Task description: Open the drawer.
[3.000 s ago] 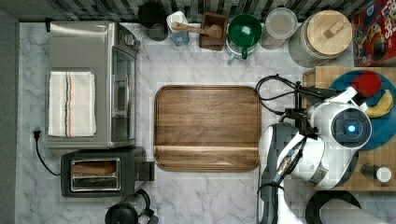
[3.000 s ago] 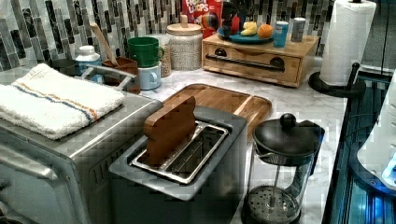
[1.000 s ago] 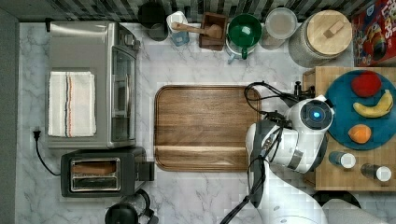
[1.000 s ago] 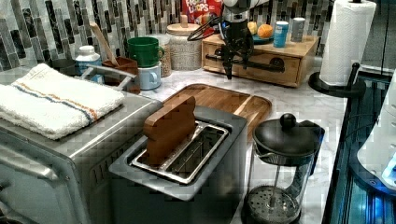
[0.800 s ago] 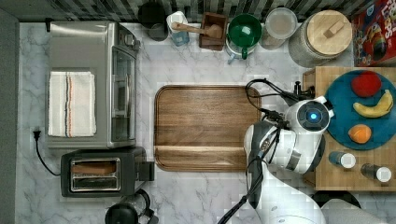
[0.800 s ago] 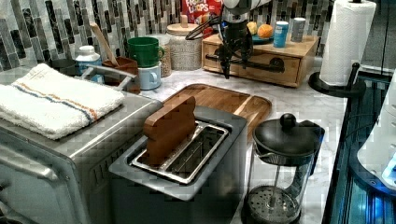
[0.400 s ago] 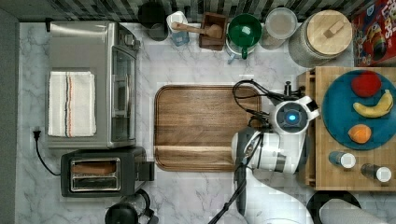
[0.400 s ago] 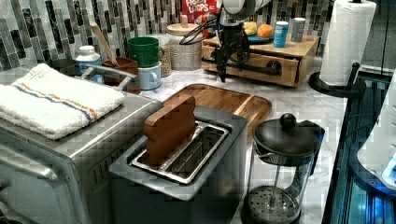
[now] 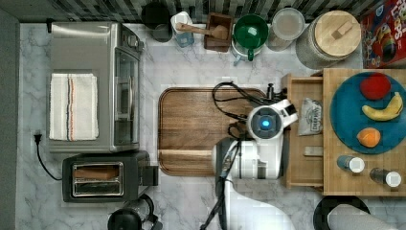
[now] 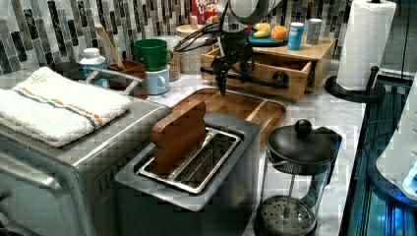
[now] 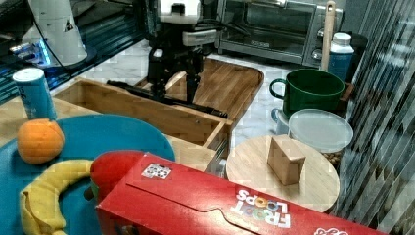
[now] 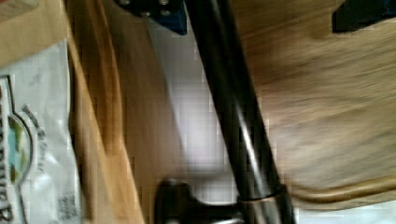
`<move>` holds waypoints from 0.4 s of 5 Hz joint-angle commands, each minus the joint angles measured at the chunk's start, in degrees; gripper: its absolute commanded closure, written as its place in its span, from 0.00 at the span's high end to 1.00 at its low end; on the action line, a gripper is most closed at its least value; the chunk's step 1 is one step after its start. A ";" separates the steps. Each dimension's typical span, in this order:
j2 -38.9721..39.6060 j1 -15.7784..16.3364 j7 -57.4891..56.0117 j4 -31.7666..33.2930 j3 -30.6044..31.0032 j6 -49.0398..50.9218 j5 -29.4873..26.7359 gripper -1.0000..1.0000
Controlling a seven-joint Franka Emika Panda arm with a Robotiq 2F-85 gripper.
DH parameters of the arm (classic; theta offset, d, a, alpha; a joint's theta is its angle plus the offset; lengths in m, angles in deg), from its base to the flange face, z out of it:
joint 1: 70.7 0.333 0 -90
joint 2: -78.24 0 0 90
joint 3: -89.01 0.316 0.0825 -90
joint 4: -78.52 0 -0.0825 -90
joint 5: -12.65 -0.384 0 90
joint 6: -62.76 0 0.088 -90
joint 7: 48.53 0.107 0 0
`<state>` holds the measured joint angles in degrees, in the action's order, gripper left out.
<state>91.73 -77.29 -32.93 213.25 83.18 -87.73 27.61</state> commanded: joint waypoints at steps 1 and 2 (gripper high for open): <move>-1.59 9.37 6.93 2.72 8.93 -4.93 -0.61 1.00; -2.11 10.26 8.93 2.17 9.28 -2.69 -1.01 1.00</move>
<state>91.63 -71.73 -29.98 214.48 87.46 -87.62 27.43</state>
